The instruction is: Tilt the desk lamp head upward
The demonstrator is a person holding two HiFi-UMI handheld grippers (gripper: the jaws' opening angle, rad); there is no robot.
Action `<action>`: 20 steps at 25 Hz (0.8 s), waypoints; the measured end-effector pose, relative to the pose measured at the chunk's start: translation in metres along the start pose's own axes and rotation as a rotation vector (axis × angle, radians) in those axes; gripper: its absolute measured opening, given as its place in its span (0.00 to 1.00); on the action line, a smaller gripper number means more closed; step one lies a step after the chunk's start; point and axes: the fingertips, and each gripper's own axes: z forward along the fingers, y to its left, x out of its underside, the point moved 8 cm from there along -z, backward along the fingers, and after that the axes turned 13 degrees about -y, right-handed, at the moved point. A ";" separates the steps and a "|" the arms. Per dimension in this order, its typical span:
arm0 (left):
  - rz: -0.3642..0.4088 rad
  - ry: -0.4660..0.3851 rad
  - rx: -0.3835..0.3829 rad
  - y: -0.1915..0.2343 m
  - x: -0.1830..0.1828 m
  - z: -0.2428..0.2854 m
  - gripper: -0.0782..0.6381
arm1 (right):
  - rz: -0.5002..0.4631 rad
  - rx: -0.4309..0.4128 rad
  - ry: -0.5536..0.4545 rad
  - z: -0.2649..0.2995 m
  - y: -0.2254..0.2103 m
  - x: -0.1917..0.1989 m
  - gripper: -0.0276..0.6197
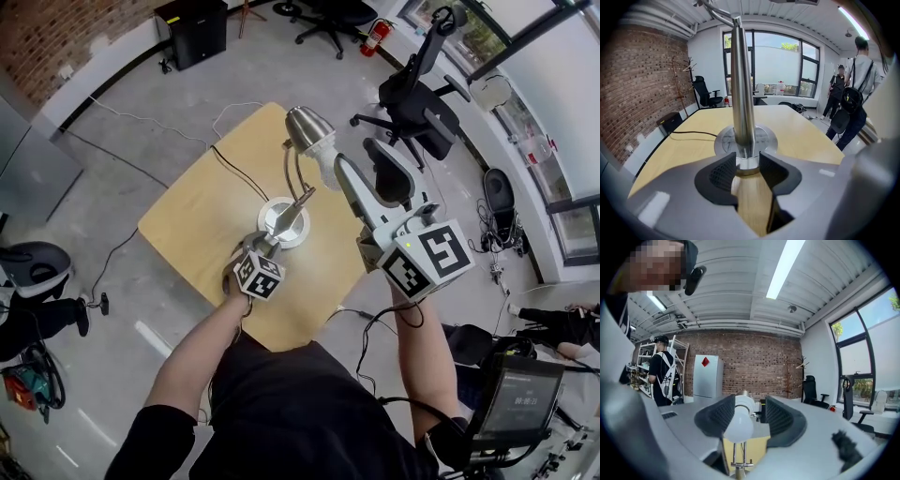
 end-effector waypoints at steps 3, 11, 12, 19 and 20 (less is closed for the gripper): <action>-0.034 -0.032 -0.020 0.000 0.005 -0.018 0.33 | 0.054 0.053 -0.037 -0.022 -0.013 -0.004 0.36; -0.196 -0.143 -0.014 -0.035 -0.009 -0.084 0.31 | 0.184 0.154 -0.021 -0.083 -0.023 0.025 0.36; -0.209 -0.158 -0.008 -0.035 -0.015 -0.092 0.30 | 0.209 0.159 -0.008 -0.089 -0.021 0.032 0.36; -0.234 -0.307 0.027 -0.045 -0.078 -0.135 0.20 | 0.327 0.161 0.061 -0.123 -0.005 0.079 0.28; -0.210 -0.321 0.036 -0.049 -0.086 -0.140 0.20 | 0.337 0.169 0.064 -0.129 -0.001 0.084 0.26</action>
